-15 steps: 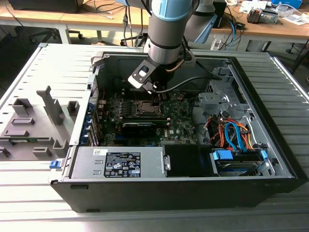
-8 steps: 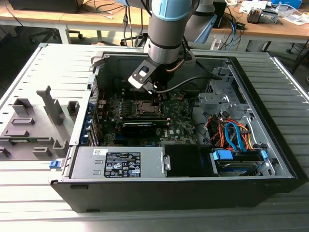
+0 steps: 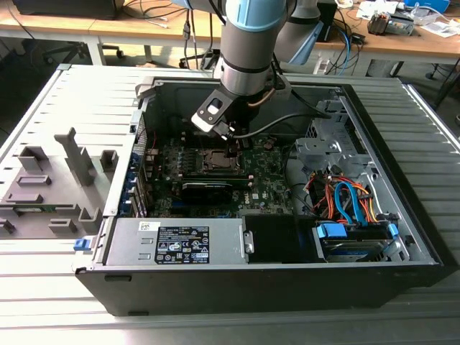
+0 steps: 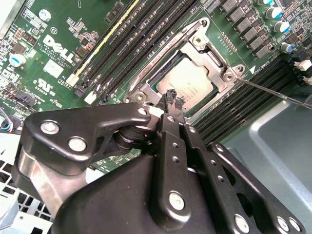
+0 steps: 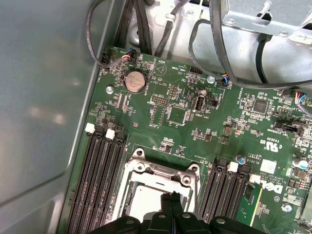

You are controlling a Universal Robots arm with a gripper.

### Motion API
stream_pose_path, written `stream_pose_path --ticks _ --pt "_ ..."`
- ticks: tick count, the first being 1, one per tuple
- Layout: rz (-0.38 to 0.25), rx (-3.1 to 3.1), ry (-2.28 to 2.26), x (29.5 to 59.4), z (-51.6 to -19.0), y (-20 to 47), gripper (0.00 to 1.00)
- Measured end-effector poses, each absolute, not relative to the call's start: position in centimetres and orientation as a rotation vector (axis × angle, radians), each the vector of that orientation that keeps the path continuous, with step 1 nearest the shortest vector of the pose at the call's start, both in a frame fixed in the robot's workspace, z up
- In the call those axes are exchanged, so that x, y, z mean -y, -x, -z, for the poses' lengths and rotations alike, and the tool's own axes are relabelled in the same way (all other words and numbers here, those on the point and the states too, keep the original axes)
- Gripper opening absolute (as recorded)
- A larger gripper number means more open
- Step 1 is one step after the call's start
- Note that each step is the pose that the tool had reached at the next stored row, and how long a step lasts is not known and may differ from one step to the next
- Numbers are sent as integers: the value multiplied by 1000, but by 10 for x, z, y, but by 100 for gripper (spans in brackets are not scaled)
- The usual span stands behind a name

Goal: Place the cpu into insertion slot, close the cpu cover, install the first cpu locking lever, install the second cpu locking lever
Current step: 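Install the first cpu locking lever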

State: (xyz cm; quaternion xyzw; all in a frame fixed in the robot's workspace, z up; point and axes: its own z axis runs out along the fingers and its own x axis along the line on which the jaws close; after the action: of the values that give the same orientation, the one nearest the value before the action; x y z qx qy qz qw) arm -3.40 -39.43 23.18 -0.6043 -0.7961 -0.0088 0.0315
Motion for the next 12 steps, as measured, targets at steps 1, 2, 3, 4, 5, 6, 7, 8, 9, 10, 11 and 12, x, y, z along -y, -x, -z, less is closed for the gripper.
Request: stream_pose_path --ticks 1,2,3,4,5,6,7,8,9,10,11,12 --pt "27 2454 1860 394 -232 34 11" --pt "27 2455 1858 394 -232 34 11" --pt "27 2456 1857 394 -232 34 11" --pt "27 2457 1855 394 -232 34 11" --pt "27 2459 1853 394 -232 34 11" --pt "26 2461 1850 394 -232 34 11" --pt "26 2462 1849 394 -232 34 11" --pt "26 2463 1847 394 -232 34 11" --pt "26 2464 1846 394 -232 34 11" --pt "26 2465 1845 394 -232 34 11" --pt "26 2466 1843 394 -232 34 11" --pt "25 2467 1842 394 -232 34 11"
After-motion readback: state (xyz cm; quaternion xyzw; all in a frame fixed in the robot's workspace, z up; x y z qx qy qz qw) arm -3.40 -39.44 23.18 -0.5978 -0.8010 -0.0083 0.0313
